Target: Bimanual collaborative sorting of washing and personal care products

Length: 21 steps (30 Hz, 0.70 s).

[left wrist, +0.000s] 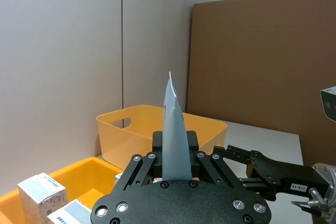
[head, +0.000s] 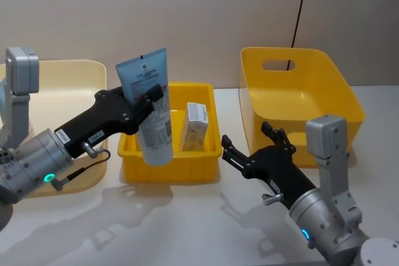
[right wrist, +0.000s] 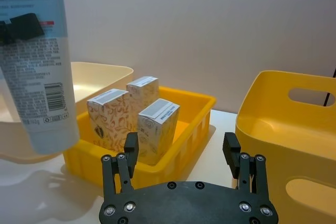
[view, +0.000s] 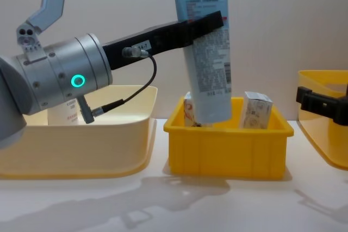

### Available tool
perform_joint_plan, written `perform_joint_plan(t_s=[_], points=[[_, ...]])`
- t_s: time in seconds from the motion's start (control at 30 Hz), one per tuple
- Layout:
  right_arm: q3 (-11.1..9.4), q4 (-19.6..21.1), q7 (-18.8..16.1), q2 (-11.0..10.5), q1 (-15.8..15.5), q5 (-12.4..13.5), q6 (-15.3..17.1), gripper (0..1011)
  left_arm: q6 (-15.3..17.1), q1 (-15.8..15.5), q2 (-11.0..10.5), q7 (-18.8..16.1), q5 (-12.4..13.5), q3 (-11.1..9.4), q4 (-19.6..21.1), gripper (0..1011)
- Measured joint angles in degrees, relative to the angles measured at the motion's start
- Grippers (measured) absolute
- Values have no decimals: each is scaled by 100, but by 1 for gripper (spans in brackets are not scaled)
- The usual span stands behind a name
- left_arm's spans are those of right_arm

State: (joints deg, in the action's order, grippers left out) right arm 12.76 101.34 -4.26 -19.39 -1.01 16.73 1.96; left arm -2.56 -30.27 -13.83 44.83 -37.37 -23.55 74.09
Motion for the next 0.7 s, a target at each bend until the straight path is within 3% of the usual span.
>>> perform_joint_plan(t_s=[0.13, 0.47, 0.7], points=[[-53, 64, -131, -38, -41, 121, 15, 1001, -6, 9, 4, 4, -7, -15, 14, 252], [-276, 364, -710, -263, -246, 711, 201, 1001, -13, 20, 8, 10, -17, -40, 33, 252], [-467, 648, -1230, -538, -421, 1275, 481, 1001, -17, 24, 11, 13, -22, -49, 39, 251]])
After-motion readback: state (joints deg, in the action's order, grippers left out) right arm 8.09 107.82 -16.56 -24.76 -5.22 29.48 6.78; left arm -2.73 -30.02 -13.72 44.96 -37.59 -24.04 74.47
